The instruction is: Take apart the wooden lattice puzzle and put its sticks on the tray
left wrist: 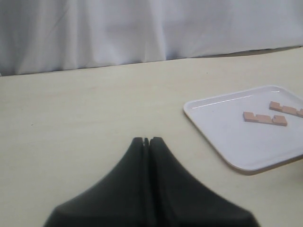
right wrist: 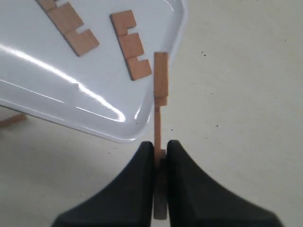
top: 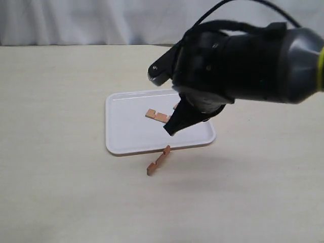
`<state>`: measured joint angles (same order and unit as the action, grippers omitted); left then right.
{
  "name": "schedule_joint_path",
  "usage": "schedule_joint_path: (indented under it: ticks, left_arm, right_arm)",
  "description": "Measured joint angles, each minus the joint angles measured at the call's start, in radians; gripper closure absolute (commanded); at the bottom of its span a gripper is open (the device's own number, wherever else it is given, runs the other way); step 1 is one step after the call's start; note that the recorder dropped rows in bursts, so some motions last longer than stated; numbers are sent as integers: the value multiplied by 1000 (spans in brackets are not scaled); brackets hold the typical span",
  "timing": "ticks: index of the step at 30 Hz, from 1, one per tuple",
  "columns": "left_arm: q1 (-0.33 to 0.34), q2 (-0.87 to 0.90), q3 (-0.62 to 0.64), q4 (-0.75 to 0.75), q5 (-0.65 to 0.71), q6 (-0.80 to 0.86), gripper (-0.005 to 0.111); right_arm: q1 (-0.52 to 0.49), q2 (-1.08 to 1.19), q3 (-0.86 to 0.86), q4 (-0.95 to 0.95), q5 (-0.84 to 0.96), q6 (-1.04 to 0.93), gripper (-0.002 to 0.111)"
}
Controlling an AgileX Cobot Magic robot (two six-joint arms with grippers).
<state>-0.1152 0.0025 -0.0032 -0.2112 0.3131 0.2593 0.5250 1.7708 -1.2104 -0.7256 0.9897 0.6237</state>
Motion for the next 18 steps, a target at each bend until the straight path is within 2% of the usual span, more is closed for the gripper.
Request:
schedule_joint_path:
  ticks: [6, 12, 18]
  left_arm:
    - [0, 0, 0, 0, 0, 0, 107]
    - [0, 0, 0, 0, 0, 0, 107]
    - [0, 0, 0, 0, 0, 0, 107]
  right_arm:
    - [0, 164, -28, -103, -35, -39, 104]
    - [4, 353, -195, -119, -103, -59, 104]
    - [96, 446, -339, -155, -151, -115, 104]
